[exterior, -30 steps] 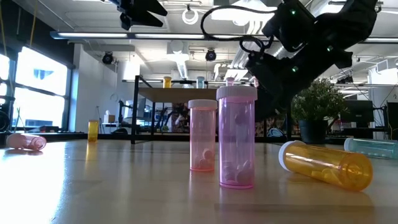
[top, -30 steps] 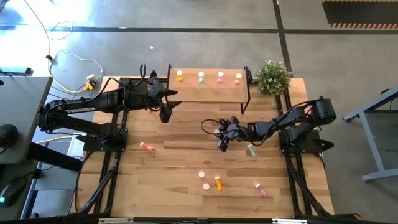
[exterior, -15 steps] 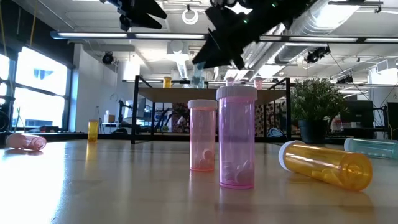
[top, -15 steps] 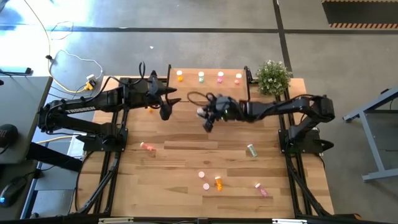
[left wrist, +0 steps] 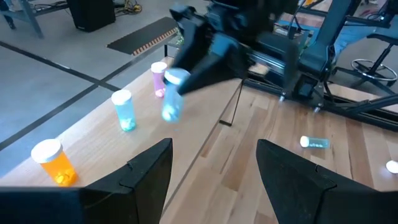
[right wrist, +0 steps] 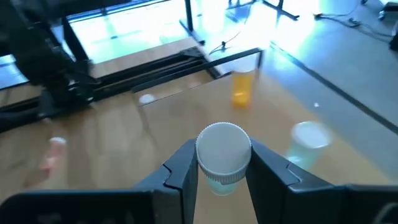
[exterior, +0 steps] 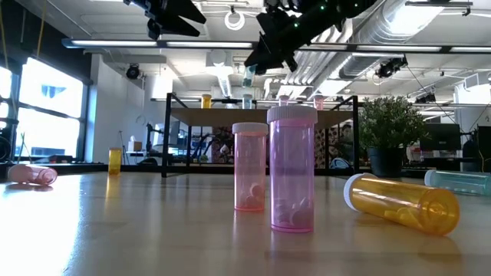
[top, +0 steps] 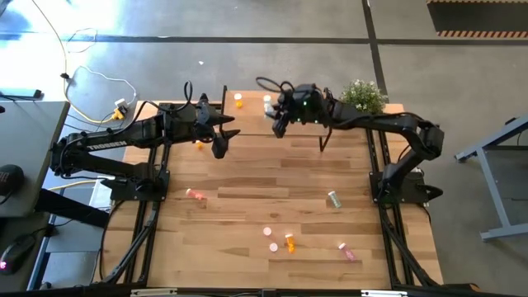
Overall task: Pick and place medicine bottles onto shelf by color
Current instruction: Put the left green pill bottle aligned with the other green pill bottle
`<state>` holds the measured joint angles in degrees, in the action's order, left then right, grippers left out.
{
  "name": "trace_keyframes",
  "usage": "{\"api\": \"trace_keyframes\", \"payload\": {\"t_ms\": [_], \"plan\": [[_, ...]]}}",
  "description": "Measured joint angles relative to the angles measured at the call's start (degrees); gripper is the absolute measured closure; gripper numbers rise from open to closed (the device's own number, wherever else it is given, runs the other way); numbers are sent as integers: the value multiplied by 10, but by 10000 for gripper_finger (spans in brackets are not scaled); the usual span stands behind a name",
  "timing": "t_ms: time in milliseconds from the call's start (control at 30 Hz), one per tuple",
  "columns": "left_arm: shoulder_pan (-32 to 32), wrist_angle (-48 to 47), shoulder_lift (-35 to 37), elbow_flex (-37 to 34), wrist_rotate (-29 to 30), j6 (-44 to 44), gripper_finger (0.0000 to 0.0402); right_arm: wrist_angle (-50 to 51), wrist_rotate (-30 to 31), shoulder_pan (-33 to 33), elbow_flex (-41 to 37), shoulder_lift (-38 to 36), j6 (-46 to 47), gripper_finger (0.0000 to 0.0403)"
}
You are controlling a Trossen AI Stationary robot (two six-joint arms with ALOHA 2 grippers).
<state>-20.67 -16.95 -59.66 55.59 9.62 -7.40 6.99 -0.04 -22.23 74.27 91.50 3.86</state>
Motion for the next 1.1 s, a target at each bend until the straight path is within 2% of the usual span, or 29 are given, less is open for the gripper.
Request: {"api": "trace_keyframes", "payload": {"t_ms": [200, 400, 600, 1100], "plan": [[0, 0, 0, 0, 0, -1, 179, -2, -47, -36, 25, 1, -5, 304], [0, 0, 0, 0, 0, 0, 179, 52, -51, -33, 73, 20, -28, 304], [0, 0, 0, 0, 1, 1, 179, 102, -60, -32, 74, 46, -28, 304], [0, 0, 0, 0, 15, 1, 179, 103, -69, -25, 74, 86, -51, 304]]}}
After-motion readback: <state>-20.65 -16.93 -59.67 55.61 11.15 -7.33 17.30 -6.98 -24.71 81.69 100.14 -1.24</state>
